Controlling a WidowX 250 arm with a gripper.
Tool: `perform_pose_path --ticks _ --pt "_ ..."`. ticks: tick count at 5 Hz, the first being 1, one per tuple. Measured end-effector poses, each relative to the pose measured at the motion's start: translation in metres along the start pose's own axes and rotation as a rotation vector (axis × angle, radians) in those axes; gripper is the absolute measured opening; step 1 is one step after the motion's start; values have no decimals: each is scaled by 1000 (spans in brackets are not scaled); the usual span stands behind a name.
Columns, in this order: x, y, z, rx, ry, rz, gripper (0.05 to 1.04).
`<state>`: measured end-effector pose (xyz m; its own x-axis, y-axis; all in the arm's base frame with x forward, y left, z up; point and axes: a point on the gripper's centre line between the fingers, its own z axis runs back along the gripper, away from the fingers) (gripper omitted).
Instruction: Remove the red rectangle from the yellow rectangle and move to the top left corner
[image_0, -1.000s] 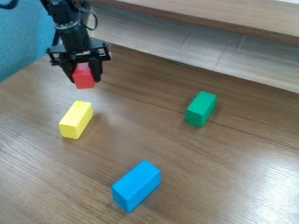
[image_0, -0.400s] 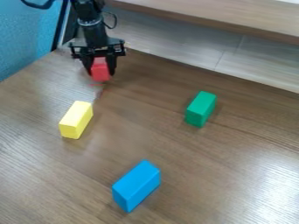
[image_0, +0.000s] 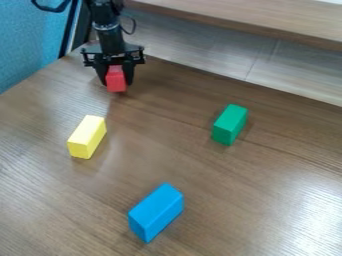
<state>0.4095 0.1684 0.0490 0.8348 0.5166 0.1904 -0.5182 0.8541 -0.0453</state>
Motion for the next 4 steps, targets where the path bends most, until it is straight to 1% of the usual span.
perform_pose_path --ticks 1,2,3,4 --pt "-1 2 -4 10 8 -1 664" --pt "-2 2 -5 12 11 -9 964" --pt "-3 3 -6 15 15 -26 1002" --pt "-9 1 -10 14 32 -52 1001"
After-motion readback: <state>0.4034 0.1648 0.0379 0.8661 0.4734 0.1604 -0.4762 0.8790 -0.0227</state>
